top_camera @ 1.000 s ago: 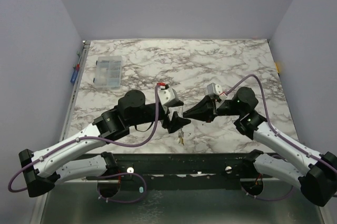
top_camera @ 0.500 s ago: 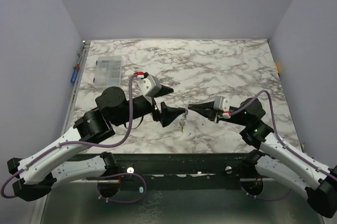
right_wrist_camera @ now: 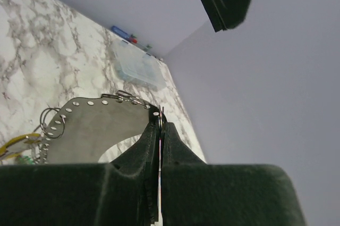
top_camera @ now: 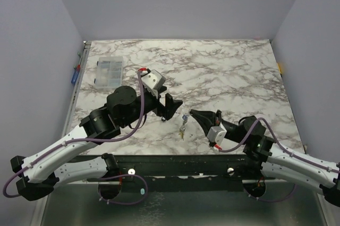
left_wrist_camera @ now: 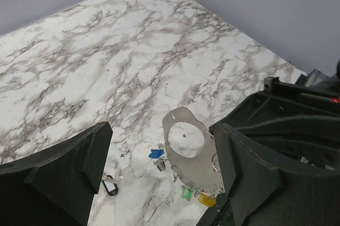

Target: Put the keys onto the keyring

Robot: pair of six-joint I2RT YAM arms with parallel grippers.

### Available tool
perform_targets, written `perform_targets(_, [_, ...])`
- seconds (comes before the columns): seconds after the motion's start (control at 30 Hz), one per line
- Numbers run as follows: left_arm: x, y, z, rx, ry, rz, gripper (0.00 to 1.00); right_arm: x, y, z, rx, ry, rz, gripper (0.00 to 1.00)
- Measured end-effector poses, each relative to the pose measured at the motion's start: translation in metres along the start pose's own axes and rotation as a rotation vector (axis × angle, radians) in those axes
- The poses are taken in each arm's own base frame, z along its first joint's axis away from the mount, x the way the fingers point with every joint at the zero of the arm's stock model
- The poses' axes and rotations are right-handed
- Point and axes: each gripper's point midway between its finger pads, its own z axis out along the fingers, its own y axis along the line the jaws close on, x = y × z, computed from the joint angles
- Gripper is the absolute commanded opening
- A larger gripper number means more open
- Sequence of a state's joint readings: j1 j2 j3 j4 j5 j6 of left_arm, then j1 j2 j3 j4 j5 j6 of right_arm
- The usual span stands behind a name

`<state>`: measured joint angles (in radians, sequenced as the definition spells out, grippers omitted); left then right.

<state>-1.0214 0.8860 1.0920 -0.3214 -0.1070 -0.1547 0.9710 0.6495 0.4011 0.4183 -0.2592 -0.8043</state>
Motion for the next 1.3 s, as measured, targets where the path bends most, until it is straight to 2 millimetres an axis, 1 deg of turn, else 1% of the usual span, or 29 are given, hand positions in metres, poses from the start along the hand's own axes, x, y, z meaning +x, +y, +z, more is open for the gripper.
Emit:
perform_targets(0.13, [0.009,0.012,0.005,-0.075,0.030,-0.023,0.83,0.006,0.014,-0.002,0.006,0.030,-0.121,0.01])
perform_targets(0.23, [0.011,0.017,0.007,-0.109,0.034,-0.035,0.81,0.007,0.017,-0.003,0.019,0.037,-0.192,0.01])
perform_targets(0.37, [0.011,0.025,0.006,-0.157,0.028,-0.045,0.79,0.005,0.014,-0.005,0.066,0.032,-0.259,0.01])
perform_targets(0.53, [0.014,0.036,0.007,-0.222,0.032,-0.062,0.78,-0.003,0.005,-0.008,0.120,-0.001,-0.261,0.01])
perform_targets(0.6, [0.018,0.040,0.008,-0.247,0.041,-0.071,0.78,-0.010,0.000,-0.010,0.151,-0.031,-0.234,0.01])
perform_targets(0.7, [0.028,0.046,0.010,-0.285,0.061,-0.083,0.77,-0.027,-0.012,-0.017,0.209,-0.096,-0.152,0.01])
perform_targets(0.8, [0.045,0.055,0.013,-0.328,0.099,-0.104,0.76,-0.048,-0.023,-0.027,0.254,-0.186,-0.064,0.01])
perform_targets(0.9, [0.062,0.064,0.015,-0.368,0.140,-0.124,0.75,-0.067,-0.027,-0.036,0.261,-0.273,0.014,0.01])
perform_targets(1.03, [0.080,0.075,0.016,-0.409,0.176,-0.147,0.75,-0.086,-0.024,-0.044,0.223,-0.364,0.112,0.01])
perform_targets(1.13, [0.089,0.082,0.015,-0.430,0.194,-0.154,0.75,-0.098,-0.017,-0.044,0.158,-0.404,0.175,0.01])
perform_targets(1.3, [0.105,0.088,0.015,-0.444,0.225,-0.162,0.74,-0.120,-0.010,-0.045,0.055,-0.472,0.256,0.01])
